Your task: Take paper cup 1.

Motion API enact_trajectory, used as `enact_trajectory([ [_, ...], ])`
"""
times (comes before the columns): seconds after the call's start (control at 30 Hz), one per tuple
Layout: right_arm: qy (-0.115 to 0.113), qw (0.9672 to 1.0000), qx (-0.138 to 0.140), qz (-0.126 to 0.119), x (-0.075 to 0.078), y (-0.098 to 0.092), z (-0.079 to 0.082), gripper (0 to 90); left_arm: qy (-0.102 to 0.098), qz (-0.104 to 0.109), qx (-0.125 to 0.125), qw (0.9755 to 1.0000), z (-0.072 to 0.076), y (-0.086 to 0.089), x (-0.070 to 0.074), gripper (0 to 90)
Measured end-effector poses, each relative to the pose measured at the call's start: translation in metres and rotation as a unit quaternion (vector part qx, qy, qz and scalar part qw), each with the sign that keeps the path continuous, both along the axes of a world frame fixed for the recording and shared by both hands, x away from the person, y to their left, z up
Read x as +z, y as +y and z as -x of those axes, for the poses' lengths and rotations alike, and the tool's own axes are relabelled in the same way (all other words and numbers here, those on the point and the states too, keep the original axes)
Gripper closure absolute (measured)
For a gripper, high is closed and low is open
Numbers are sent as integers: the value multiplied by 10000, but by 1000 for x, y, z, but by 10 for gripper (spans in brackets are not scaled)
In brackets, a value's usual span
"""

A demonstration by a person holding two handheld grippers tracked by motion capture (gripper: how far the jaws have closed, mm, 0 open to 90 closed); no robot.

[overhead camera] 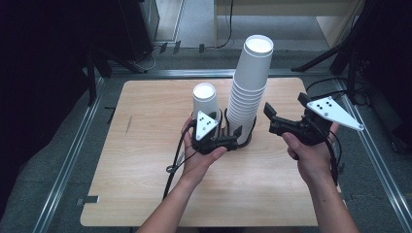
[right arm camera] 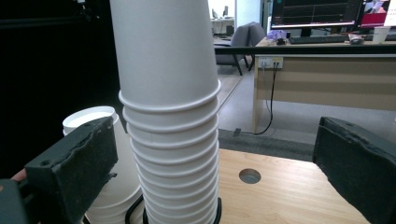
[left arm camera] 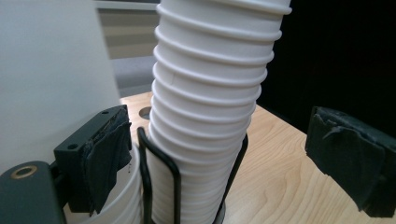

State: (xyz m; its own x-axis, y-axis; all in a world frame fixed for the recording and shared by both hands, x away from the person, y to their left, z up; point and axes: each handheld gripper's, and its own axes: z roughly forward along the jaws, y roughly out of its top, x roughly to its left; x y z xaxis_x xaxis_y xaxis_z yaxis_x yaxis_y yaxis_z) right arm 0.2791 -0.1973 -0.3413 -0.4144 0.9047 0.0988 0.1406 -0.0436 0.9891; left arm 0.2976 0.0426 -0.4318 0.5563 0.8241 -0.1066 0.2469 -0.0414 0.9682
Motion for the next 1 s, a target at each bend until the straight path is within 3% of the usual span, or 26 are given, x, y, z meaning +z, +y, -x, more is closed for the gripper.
enact_trajectory([
  [0.47, 41, 9999, 134, 77, 10, 23, -21, 2, -240, -33, 231, 9994, -20, -28, 4, 73],
  [0.73, 74, 10000, 11, 54, 13, 27, -34, 2, -435, 32, 337, 9985, -27, -37, 3, 73],
  [1.0, 76, 9996, 99, 243, 15, 42, -52, 2, -615, -5, 577, 9964, -34, -46, 3, 73],
])
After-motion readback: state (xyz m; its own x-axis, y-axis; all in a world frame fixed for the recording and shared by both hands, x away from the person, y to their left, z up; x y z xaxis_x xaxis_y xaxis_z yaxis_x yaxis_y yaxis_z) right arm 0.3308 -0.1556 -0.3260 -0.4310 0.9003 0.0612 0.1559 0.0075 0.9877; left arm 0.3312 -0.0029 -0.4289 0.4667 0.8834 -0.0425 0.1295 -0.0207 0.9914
